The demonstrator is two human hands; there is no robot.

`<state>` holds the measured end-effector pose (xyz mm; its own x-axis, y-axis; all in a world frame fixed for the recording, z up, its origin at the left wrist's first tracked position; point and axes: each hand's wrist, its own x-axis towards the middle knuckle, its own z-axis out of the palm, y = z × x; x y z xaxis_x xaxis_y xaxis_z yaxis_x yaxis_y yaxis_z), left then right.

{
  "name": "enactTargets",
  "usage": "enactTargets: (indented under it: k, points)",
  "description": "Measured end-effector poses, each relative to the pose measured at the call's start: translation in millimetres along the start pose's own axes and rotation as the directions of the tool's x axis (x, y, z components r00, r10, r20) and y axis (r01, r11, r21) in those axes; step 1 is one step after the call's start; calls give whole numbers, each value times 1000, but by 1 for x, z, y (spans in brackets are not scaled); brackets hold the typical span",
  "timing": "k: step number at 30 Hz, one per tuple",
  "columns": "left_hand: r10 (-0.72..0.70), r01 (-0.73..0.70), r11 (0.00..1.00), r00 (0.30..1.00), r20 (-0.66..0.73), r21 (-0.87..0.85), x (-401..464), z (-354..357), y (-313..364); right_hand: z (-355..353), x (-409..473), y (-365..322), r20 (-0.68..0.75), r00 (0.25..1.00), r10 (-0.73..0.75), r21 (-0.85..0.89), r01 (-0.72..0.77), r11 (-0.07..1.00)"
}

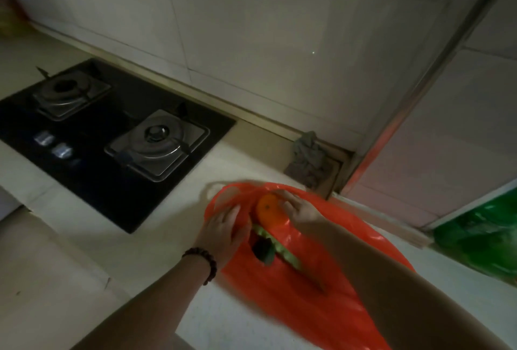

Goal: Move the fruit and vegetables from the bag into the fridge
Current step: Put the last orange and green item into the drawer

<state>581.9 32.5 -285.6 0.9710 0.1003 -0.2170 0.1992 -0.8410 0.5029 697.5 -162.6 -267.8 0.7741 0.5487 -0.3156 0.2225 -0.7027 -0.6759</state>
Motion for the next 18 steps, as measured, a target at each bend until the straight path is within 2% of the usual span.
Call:
enactTargets:
  k: [2,5,7,9,11,13,16,18]
  points:
    - [-3,3,1000,1000,-9,-13,4,-4,-8,2,0,3,45,995,86,-3,-86,996]
    - [3,1,997,999,-53,82,5,-12,-11,2,-5,4,-9,996,89,31,-89,996]
    - [28,-11,994,987,-157,110,1,-16,-4,-1,-10,3,-104,994,16,8,-15,1000]
    - [163,-136,984,949,-271,117,-9,-18,13,-5,-17,-1,-172,980,-97,-72,85,994]
    - [298,-281,955,907,-298,100,-20,-15,32,-5,-26,-5,-148,967,-206,-142,185,972]
    - [356,-336,933,913,-202,127,-30,-5,46,1,-31,-6,-96,951,-293,-227,265,937]
    - [182,-181,947,983,20,266,-35,11,47,9,-35,-6,-60,954,-294,-348,256,902]
    - [115,-125,926,992,48,356,-34,17,42,14,-32,-6,-55,970,-237,-385,199,901]
